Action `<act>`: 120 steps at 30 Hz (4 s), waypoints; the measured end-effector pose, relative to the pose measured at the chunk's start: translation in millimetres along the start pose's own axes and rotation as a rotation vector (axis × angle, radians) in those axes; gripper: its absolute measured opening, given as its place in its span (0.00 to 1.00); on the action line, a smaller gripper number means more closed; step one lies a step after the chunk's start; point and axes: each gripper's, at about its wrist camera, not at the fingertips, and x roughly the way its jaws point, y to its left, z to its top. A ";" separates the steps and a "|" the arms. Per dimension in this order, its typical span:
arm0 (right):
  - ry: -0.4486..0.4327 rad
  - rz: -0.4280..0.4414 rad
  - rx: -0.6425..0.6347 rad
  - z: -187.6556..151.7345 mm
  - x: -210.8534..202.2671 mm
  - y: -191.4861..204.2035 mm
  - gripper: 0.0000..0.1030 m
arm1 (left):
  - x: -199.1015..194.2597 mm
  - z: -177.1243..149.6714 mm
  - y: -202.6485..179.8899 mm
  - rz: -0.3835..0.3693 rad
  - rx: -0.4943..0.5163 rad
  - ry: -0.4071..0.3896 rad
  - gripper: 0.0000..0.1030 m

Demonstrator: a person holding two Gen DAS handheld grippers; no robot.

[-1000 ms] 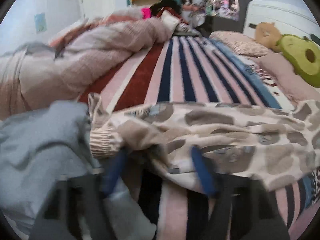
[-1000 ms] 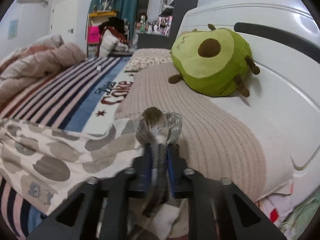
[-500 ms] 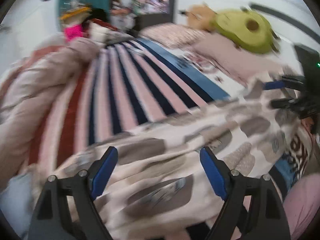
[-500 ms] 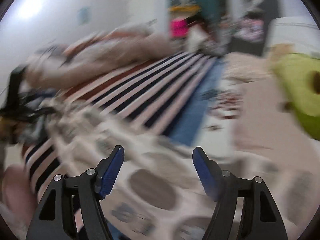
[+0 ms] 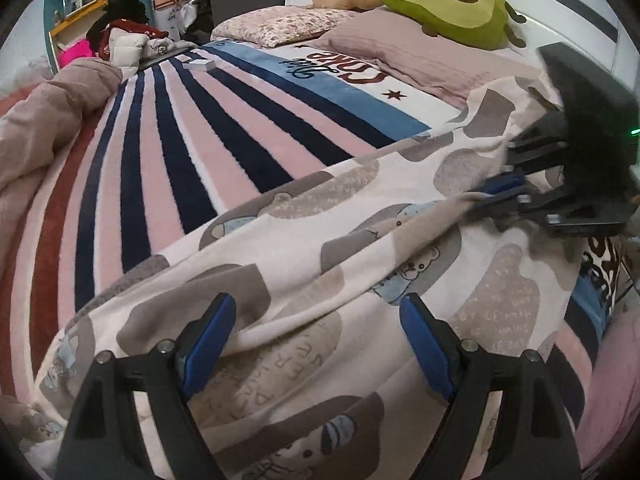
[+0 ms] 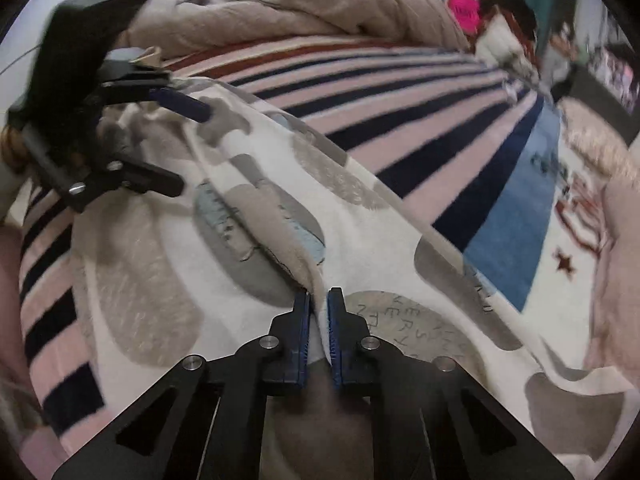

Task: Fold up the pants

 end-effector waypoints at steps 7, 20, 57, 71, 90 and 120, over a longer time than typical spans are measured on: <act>-0.091 -0.022 0.023 -4.8 -43.6 13.0 0.00 | 2.9 5.7 -5.2 0.028 0.006 0.020 0.67; -0.145 -0.145 0.140 38.0 -25.8 -27.0 0.00 | -8.9 13.8 32.8 0.098 -0.110 0.013 0.09; -0.192 -0.126 0.541 -87.9 -112.3 -8.3 0.57 | -99.8 -104.0 18.0 0.085 -0.675 -0.113 0.74; -0.200 -0.125 0.921 -190.0 -131.3 -11.1 0.65 | -57.9 -97.5 59.3 0.180 -0.764 -0.137 0.73; -0.361 -0.082 1.033 -152.1 -76.9 -56.1 0.50 | -107.6 -69.3 43.4 0.395 -0.578 -0.317 0.06; -0.037 0.085 0.672 -113.3 -123.4 12.7 0.48 | -174.7 -70.9 4.6 0.325 -0.448 -0.323 0.56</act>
